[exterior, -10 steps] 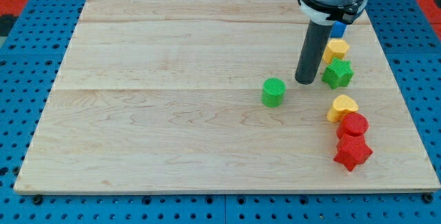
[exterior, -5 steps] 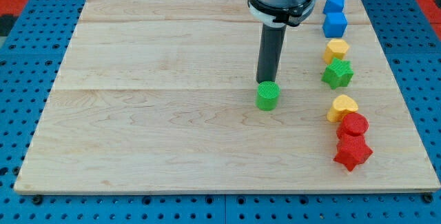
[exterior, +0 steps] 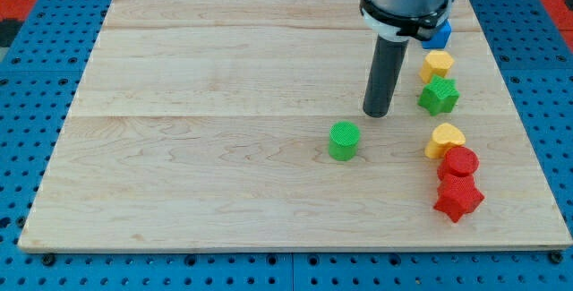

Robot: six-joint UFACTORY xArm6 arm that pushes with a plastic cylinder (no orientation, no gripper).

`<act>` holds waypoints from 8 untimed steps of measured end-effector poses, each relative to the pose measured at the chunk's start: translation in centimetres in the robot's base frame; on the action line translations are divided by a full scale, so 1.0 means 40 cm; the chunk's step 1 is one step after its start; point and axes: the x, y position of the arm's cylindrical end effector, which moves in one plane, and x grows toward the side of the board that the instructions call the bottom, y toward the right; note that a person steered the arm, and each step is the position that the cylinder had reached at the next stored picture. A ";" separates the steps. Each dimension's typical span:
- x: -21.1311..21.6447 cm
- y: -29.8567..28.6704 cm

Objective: Move the green circle towards the bottom center

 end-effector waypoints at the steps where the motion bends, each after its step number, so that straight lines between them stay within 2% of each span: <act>1: 0.064 0.001; 3: 0.065 -0.027; 5: 0.069 -0.139; 8: 0.155 -0.274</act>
